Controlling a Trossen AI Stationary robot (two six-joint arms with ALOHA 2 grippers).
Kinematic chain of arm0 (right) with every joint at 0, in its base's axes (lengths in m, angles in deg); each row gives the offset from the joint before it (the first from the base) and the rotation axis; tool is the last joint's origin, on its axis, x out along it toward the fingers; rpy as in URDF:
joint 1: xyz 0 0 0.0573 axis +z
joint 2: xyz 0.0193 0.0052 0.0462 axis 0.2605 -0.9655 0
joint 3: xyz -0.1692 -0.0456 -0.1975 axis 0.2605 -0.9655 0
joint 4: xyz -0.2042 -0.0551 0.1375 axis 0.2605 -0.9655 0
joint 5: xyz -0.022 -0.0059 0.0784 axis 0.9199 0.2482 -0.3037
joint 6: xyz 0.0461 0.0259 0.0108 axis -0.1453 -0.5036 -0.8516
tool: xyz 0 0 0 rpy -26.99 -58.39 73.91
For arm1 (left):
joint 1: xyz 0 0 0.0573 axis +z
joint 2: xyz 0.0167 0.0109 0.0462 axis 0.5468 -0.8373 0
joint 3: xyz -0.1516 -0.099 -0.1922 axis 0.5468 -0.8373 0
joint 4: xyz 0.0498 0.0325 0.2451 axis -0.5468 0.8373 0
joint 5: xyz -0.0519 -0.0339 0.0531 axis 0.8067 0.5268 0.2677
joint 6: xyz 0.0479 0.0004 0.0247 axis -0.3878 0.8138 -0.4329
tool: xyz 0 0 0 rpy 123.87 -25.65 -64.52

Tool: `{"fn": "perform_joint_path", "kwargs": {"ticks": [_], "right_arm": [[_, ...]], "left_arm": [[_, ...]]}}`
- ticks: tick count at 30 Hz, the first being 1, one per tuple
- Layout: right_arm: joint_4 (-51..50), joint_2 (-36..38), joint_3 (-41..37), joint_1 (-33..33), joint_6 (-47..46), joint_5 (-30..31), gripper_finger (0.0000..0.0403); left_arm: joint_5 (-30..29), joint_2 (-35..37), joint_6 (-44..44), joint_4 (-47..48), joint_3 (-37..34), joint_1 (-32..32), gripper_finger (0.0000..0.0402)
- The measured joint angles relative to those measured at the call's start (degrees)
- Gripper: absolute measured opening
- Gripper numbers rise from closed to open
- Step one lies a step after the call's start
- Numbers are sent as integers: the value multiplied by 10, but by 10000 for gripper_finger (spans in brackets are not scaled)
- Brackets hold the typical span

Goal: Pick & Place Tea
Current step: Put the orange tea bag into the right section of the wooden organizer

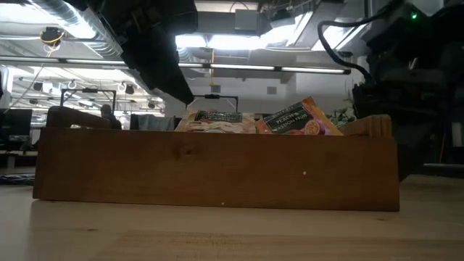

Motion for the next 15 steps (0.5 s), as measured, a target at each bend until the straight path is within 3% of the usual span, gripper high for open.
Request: {"fn": "perform_joint_path", "kwargs": {"ticks": [7,15], "right_arm": [[36,0,-12,0,1,1,193],[81,-1,-12,0,-1,-19,128]], "left_arm": [[0,0,0,0,0,0,3],[0,0,1,-1,0,0,4]]}}
